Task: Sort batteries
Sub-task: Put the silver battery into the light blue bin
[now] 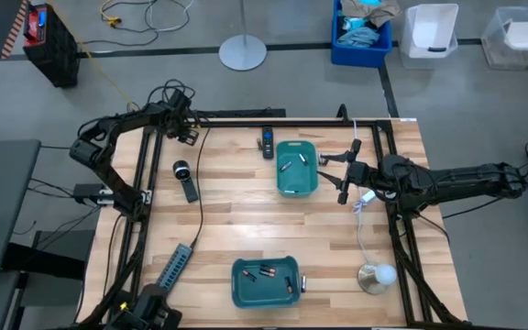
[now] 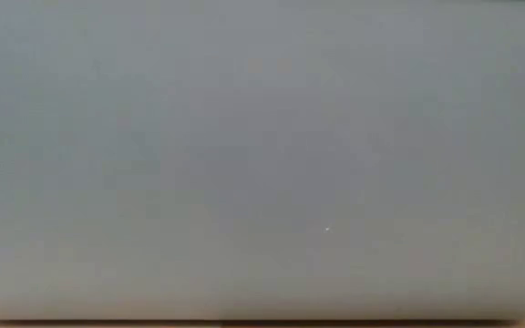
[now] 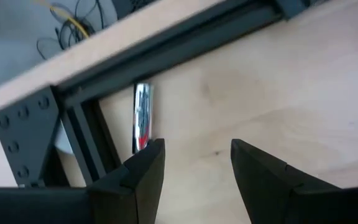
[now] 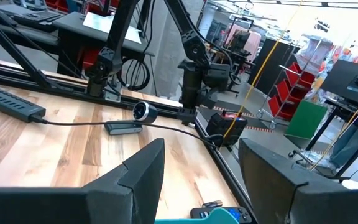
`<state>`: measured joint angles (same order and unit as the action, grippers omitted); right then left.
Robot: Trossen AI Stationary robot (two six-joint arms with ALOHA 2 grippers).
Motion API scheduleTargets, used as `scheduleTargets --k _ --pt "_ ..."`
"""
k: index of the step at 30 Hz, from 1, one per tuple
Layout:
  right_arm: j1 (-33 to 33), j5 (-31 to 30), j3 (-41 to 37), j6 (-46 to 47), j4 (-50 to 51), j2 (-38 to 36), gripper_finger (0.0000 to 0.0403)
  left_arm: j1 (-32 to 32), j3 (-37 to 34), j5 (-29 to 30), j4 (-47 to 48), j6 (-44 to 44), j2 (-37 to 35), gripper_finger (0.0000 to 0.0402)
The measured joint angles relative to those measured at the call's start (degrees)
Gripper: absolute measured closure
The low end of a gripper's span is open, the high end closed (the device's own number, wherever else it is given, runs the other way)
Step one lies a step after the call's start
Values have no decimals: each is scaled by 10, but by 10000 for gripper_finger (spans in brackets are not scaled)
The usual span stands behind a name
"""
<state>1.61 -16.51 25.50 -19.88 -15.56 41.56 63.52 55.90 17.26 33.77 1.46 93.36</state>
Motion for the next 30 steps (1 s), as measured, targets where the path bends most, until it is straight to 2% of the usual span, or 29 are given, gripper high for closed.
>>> scheduleTargets --k 5,12,30 --pt "0 0 0 -1 0 0 182 0 0 0 8 32 1 222" --pt "0 0 0 -1 1 0 182 -1 3 26 -34 30 23 222" --pt "-1 0 0 -11 3 0 182 -6 45 45 1 61 43 222"
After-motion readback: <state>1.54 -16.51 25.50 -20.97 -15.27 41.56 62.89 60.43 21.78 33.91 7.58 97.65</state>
